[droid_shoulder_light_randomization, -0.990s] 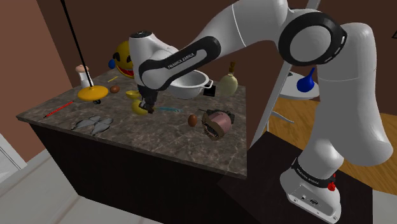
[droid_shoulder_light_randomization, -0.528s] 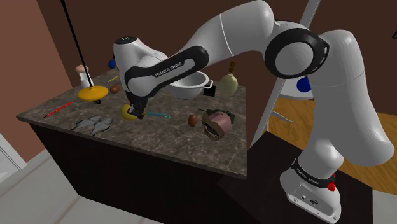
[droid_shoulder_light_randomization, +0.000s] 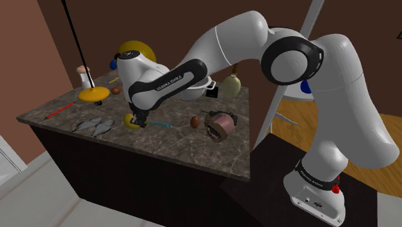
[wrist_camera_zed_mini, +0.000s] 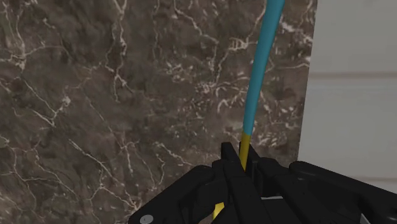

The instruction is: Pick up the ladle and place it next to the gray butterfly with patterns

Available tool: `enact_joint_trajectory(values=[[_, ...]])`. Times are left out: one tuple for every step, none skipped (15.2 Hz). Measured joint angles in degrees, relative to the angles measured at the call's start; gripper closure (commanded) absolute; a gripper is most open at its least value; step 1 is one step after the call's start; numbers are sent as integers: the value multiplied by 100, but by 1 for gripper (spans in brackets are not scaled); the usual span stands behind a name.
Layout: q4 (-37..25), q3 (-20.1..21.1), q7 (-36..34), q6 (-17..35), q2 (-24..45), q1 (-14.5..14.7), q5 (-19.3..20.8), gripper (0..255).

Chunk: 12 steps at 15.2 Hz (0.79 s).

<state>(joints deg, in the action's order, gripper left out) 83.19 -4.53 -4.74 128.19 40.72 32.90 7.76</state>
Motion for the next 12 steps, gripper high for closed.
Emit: enact_joint_trajectory(values=[[24, -1, -15, 54, 32, 5, 4, 255], [14, -1, -16, 97, 84, 0, 4, 255], [27, -2, -28, 155, 130, 1, 7, 255], [58, -3, -40, 220, 165, 2, 10, 255], [80, -4, -48, 271, 195, 3, 13, 255], [58, -4, -51, 303, 249, -1, 13, 255], [57, -5, -67, 344, 292, 6, 15, 255], [68, -6, -75, 392, 328, 8, 18, 255], [71, -7, -92, 441, 372, 13, 21, 255], [75, -8, -99, 489, 414, 12, 24, 255], [73, -7, -97, 511, 439, 9, 23, 255], [57, -7, -96, 515, 458, 6, 22, 255]])
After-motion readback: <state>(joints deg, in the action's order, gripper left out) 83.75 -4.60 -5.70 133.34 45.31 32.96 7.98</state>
